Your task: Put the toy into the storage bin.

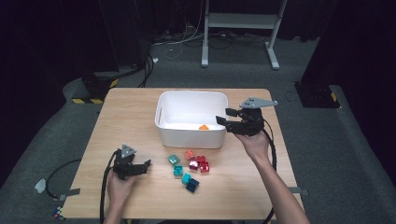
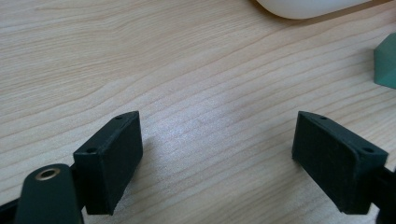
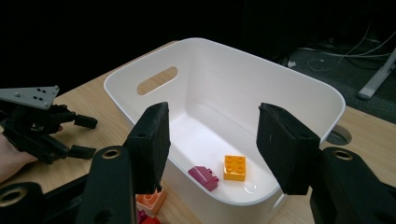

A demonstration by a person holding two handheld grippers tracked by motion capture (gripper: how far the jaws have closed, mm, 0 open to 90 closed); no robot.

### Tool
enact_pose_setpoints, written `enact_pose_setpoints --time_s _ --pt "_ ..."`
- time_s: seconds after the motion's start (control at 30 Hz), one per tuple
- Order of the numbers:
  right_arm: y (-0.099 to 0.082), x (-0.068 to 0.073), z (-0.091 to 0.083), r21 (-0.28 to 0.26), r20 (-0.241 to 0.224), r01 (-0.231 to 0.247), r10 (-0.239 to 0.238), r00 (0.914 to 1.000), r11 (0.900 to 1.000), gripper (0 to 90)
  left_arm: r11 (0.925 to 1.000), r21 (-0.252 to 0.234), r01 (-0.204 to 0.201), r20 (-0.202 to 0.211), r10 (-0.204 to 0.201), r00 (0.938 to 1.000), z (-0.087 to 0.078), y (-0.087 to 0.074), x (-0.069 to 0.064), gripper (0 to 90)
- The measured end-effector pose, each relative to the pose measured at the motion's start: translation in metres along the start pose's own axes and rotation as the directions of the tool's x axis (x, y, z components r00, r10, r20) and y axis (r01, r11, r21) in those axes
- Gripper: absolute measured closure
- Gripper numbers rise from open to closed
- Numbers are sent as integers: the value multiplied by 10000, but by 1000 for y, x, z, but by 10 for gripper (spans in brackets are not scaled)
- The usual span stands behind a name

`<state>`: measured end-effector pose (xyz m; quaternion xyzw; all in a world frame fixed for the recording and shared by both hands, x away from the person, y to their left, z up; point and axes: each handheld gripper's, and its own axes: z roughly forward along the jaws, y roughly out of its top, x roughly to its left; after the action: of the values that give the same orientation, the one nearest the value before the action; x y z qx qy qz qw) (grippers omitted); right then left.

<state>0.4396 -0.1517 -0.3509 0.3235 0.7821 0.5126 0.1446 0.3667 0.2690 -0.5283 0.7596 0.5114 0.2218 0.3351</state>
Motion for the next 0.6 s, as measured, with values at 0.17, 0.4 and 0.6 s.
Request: enact_pose_setpoints --time_s 0.17,0.4,0.6 --pt "-10 2 -5 -112 -37 -29 28 10000 9999 442 10000 11 -6 5 6 10000 0 0 0 163" --pt "-23 2 -10 -160 -67 -146 145 9999 9998 442 10000 13 -8 4 8 10000 0 0 0 163" --pt "-32 3 -11 -149 -34 -195 194 9998 9997 432 10000 11 -4 6 4 10000 0 0 0 163"
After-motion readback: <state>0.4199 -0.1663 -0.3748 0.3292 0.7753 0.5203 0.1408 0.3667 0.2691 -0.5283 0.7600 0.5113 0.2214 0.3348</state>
